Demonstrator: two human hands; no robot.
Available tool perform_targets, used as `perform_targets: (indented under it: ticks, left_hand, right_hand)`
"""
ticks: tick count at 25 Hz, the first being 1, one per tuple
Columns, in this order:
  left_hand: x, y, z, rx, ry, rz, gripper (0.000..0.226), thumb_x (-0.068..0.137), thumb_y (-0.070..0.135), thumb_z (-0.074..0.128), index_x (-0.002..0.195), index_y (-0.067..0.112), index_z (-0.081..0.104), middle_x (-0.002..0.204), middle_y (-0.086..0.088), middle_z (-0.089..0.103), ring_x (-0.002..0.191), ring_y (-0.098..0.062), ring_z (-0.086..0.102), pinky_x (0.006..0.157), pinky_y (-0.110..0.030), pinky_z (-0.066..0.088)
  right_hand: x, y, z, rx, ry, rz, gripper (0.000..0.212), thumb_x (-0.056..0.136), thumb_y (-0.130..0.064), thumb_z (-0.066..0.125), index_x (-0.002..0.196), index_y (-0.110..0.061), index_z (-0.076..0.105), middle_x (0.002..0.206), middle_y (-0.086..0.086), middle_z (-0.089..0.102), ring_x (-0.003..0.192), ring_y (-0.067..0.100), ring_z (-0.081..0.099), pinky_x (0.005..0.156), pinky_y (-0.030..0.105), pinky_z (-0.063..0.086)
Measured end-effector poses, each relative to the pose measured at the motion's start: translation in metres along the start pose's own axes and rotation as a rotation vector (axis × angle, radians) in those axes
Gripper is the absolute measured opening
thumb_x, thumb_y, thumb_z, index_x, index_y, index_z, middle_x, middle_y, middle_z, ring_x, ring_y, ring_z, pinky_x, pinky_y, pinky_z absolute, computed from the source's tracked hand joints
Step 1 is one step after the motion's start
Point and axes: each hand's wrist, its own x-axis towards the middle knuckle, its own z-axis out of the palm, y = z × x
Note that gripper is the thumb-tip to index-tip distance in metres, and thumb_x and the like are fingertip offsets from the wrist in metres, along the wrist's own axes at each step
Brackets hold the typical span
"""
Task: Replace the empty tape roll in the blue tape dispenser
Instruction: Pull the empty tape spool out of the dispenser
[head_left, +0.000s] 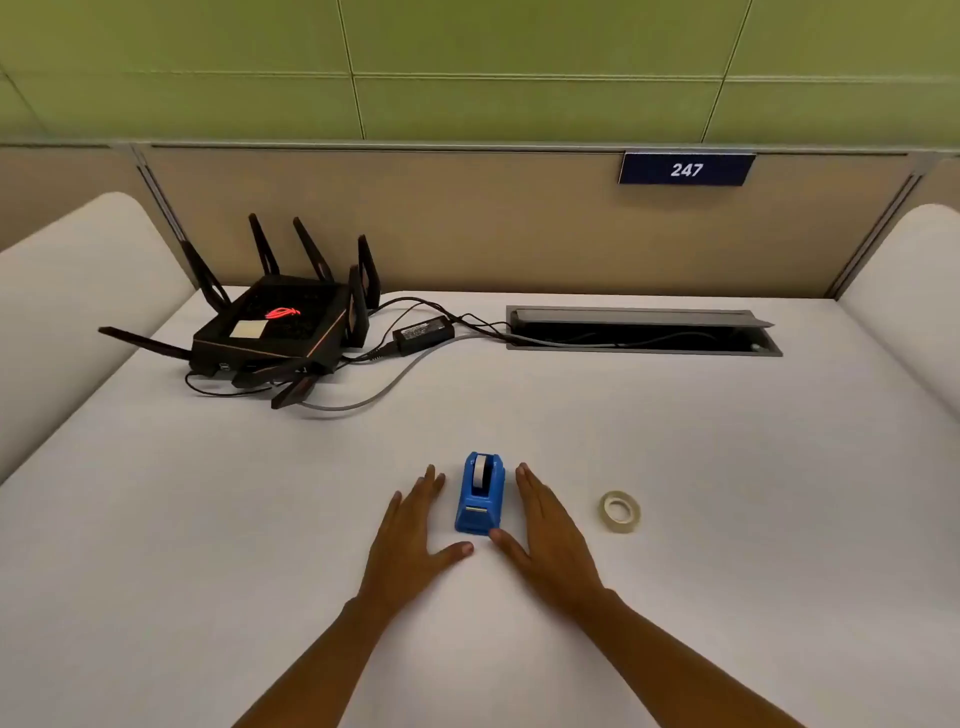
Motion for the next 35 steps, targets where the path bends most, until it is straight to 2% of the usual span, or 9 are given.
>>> perform_targets:
  ticks: [4, 7, 10, 12, 17, 21, 25, 30, 35]
  left_hand:
    - [0.021, -0.005, -0.006, 0.014, -0.052, 0.043, 0.103, 0.062, 0.075, 0.057, 0.142, 0.037, 0.004, 0.156, 0.011, 0.01, 0.143, -0.005, 0.011, 0.118, -0.032, 0.0]
    - [0.033, -0.006, -0.004, 0.086, -0.078, 0.086, 0.11, 0.058, 0.081, 0.054, 0.144, 0.034, 0.005, 0.156, 0.014, 0.009, 0.144, -0.004, 0.006, 0.119, -0.034, -0.001]
    - [0.042, -0.007, -0.007, 0.11, -0.114, 0.136, 0.107, 0.056, 0.083, 0.053, 0.138, 0.047, -0.005, 0.15, 0.025, 0.01, 0.14, 0.005, -0.002, 0.118, -0.032, -0.004]
    - [0.045, -0.006, -0.008, 0.097, -0.112, 0.146, 0.104, 0.056, 0.082, 0.054, 0.134, 0.053, -0.008, 0.145, 0.031, 0.009, 0.136, 0.014, -0.006, 0.117, -0.032, -0.004]
    - [0.049, -0.009, -0.005, 0.088, -0.081, 0.141, 0.101, 0.058, 0.08, 0.056, 0.138, 0.049, 0.001, 0.142, 0.035, 0.01, 0.136, 0.016, -0.003, 0.117, -0.029, -0.003]
    - [0.048, -0.01, -0.004, 0.093, -0.061, 0.172, 0.099, 0.061, 0.077, 0.056, 0.139, 0.046, 0.003, 0.143, 0.033, 0.009, 0.137, 0.013, -0.001, 0.116, -0.025, -0.007]
    - [0.048, -0.011, -0.003, 0.089, -0.061, 0.204, 0.097, 0.063, 0.075, 0.056, 0.139, 0.04, 0.006, 0.146, 0.024, 0.015, 0.14, 0.006, 0.005, 0.118, -0.034, -0.002]
    - [0.048, -0.011, -0.003, 0.099, -0.019, 0.229, 0.096, 0.064, 0.076, 0.054, 0.139, 0.04, 0.006, 0.145, 0.023, 0.016, 0.139, 0.005, 0.006, 0.117, -0.036, 0.002]
    - [0.049, -0.012, -0.001, 0.11, 0.007, 0.239, 0.096, 0.065, 0.078, 0.049, 0.14, 0.042, 0.001, 0.145, 0.021, 0.015, 0.137, 0.011, 0.001, 0.115, -0.04, 0.004]
  right_hand:
    - [0.021, 0.002, -0.002, 0.046, -0.048, -0.011, 0.095, 0.077, -0.07, 0.05, 0.148, -0.027, 0.003, 0.157, -0.013, 0.011, 0.137, -0.003, 0.007, 0.113, 0.022, 0.008]
    - [0.031, 0.001, -0.003, 0.089, -0.083, -0.045, 0.101, 0.069, -0.071, 0.06, 0.147, -0.029, 0.011, 0.15, -0.017, 0.025, 0.136, -0.003, 0.021, 0.115, 0.025, 0.015]
    - [0.037, 0.002, -0.009, 0.148, -0.078, -0.051, 0.094, 0.067, -0.063, 0.07, 0.142, -0.029, 0.024, 0.144, -0.012, 0.041, 0.13, 0.001, 0.037, 0.115, 0.037, 0.031]
    - [0.038, 0.001, -0.011, 0.149, -0.095, -0.059, 0.09, 0.069, -0.061, 0.07, 0.141, -0.029, 0.027, 0.143, -0.01, 0.043, 0.129, 0.001, 0.038, 0.114, 0.04, 0.032]
    - [0.04, 0.0, -0.015, 0.18, -0.148, -0.073, 0.091, 0.07, -0.054, 0.073, 0.143, -0.024, 0.027, 0.147, -0.01, 0.039, 0.133, 0.002, 0.034, 0.116, 0.038, 0.027]
    - [0.045, -0.009, -0.02, 0.316, -0.044, 0.032, 0.068, 0.079, -0.052, 0.064, 0.136, -0.026, 0.037, 0.137, -0.006, 0.049, 0.122, 0.007, 0.047, 0.103, 0.027, 0.041]
    - [0.061, -0.027, -0.025, 0.088, 0.025, -0.03, 0.05, 0.082, -0.052, 0.059, 0.123, -0.025, 0.051, 0.118, -0.003, 0.057, 0.104, 0.011, 0.054, 0.084, 0.02, 0.042]
    - [0.072, -0.041, -0.027, -0.197, 0.0, -0.146, 0.053, 0.074, -0.043, 0.073, 0.116, -0.014, 0.06, 0.113, 0.01, 0.061, 0.096, 0.026, 0.059, 0.076, 0.033, 0.048]
    - [0.077, -0.047, -0.032, -0.272, -0.047, -0.138, 0.046, 0.077, -0.032, 0.075, 0.114, -0.008, 0.063, 0.117, 0.014, 0.061, 0.099, 0.03, 0.058, 0.079, 0.037, 0.05]
